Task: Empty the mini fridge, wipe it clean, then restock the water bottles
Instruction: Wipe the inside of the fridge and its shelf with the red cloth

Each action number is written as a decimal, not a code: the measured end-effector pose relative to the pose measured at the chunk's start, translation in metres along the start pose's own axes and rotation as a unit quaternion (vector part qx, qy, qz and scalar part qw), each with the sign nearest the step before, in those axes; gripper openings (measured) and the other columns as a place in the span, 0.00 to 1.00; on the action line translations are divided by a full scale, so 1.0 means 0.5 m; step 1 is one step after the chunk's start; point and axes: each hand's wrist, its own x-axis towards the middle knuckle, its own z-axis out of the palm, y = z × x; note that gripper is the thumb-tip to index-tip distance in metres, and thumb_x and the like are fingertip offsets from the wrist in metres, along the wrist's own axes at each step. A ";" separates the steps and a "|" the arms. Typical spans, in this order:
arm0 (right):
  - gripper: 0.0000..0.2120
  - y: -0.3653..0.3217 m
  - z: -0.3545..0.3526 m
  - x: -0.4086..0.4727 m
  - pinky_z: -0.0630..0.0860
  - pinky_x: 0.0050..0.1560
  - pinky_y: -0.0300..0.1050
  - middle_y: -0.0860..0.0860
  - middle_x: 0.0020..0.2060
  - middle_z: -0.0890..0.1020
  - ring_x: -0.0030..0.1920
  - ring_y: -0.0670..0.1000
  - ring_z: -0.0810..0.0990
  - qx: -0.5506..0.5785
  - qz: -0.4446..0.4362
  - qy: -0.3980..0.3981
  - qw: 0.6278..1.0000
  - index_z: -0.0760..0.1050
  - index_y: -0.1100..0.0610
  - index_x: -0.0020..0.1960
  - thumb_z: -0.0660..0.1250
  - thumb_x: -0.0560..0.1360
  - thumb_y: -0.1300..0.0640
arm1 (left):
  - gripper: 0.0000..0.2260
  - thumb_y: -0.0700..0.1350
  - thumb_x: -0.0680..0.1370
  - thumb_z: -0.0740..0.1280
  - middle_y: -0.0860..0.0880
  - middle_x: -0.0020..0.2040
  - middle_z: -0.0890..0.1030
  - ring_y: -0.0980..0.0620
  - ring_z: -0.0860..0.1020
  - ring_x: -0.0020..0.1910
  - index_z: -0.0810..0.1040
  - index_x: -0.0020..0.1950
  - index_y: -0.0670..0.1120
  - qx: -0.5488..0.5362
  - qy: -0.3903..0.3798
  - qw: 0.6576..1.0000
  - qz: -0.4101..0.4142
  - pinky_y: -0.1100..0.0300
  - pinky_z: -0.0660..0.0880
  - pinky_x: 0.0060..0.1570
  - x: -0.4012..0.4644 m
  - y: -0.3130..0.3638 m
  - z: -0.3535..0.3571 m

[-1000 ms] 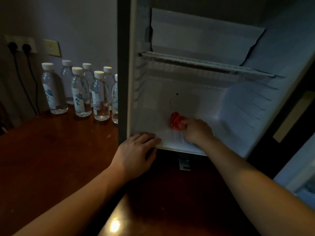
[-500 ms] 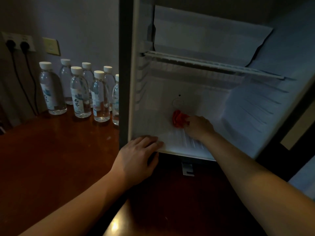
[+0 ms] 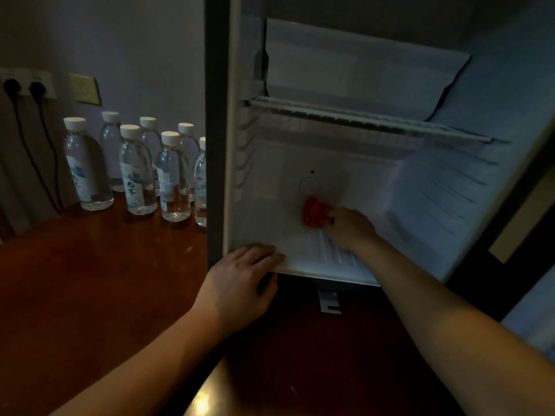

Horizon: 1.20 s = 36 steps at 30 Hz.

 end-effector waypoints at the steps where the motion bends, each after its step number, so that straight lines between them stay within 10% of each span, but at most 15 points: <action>1: 0.18 0.002 -0.001 -0.008 0.74 0.55 0.45 0.55 0.64 0.78 0.59 0.58 0.78 -0.001 -0.002 -0.002 1.000 0.73 0.46 0.70 0.59 0.81 0.49 | 0.18 0.56 0.76 0.64 0.56 0.64 0.79 0.53 0.77 0.64 0.77 0.66 0.57 -0.001 -0.003 1.000 0.000 0.53 0.74 0.59 0.000 0.000 0.000; 25: 0.19 0.017 0.003 0.030 0.74 0.56 0.48 0.58 0.63 0.78 0.58 0.60 0.78 0.015 0.063 0.002 0.998 0.74 0.53 0.69 0.60 0.78 0.53 | 0.18 0.57 0.77 0.60 0.56 0.64 0.79 0.53 0.76 0.64 0.77 0.65 0.57 -0.010 0.008 1.000 0.012 0.58 0.72 0.58 -0.001 -0.004 -0.002; 36: 0.18 0.030 0.008 -0.069 0.76 0.49 0.47 0.50 0.48 0.84 0.49 0.56 0.81 0.032 0.002 0.038 0.999 0.81 0.45 0.54 0.58 0.77 0.37 | 0.19 0.55 0.78 0.61 0.54 0.67 0.77 0.51 0.74 0.67 0.76 0.68 0.56 -0.019 -0.024 1.000 -0.004 0.51 0.73 0.61 -0.003 0.003 -0.007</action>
